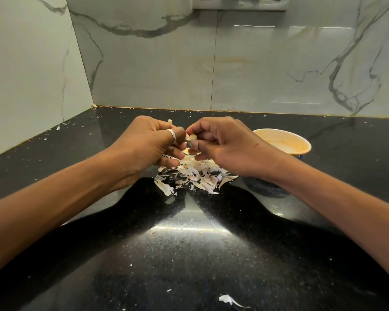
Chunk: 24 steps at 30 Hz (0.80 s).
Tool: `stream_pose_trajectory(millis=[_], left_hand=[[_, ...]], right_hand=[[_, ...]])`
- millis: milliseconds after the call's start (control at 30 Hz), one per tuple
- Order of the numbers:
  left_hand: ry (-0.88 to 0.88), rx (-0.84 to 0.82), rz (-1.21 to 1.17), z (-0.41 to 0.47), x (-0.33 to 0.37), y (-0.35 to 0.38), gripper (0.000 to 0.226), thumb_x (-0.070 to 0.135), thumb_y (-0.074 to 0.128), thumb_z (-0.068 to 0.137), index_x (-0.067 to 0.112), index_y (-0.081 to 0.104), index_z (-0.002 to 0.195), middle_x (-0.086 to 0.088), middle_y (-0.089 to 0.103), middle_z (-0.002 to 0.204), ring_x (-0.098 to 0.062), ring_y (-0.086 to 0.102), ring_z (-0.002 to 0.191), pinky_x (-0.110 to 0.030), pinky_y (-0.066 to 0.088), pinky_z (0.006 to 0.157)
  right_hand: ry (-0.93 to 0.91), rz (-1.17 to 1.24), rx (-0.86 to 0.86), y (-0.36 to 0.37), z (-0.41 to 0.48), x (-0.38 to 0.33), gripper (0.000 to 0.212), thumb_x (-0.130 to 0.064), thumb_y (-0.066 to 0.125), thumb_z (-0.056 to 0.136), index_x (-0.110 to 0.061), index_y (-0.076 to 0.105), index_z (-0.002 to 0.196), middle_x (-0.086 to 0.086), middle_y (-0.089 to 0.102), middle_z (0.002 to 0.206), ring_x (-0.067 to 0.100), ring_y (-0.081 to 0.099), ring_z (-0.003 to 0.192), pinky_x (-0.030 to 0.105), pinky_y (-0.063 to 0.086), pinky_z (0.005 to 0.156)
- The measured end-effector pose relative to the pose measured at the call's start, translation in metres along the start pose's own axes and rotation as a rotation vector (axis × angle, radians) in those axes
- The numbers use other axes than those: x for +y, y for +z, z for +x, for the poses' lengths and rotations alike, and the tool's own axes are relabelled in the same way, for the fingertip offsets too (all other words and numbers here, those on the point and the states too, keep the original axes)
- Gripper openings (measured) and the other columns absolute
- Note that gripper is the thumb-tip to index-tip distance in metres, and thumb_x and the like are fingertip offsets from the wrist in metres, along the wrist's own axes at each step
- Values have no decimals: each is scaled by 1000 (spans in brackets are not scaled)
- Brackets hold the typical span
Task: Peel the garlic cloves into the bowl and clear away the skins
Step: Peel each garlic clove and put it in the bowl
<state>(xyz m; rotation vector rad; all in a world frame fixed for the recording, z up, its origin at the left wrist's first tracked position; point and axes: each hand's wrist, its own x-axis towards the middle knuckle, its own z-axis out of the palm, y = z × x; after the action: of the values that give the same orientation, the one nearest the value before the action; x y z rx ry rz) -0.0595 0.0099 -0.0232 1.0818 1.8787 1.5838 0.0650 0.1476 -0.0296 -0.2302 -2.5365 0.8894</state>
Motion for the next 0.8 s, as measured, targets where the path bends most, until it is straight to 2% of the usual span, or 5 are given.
stream_pose_trajectory(millis=[133,533,667,733,800], left_hand=[[17,-17,21,-2,0,0,15,8,61,95,-1,71,88,0,65,64,-7,60,54,-20,51,48],[17,23,50,-1,3,2,17,10,61,96,1,71,86,-3,63,67,-9,62,56,-23,54,48],[33,56,100,1,2,-1,20,12,60,98,-3,70,89,-12,65,76,-9,62,55,-23,54,48],[46,72,118,2,1,-2,22,12,59,98,-4,70,87,-15,65,78,-10,61,55,-23,54,47],[52,71,130,2,0,-2,22,12,60,98,-2,70,85,-17,65,79,-11,61,55,-23,53,47]], right_hand=[[1,3,15,1,-1,0,13,-13,65,100,-14,68,113,5,78,88,19,76,86,49,60,88],[41,96,23,0,1,0,8,-10,64,101,-11,67,108,7,79,91,14,77,88,47,62,89],[94,291,58,-6,0,-5,11,-4,59,102,-1,64,111,29,71,106,31,75,98,37,62,89],[110,409,66,-11,-1,-10,12,0,56,102,4,62,112,32,68,112,34,73,104,30,62,86],[111,501,73,-14,-2,-13,11,1,55,102,3,62,110,30,69,113,32,74,103,32,62,87]])
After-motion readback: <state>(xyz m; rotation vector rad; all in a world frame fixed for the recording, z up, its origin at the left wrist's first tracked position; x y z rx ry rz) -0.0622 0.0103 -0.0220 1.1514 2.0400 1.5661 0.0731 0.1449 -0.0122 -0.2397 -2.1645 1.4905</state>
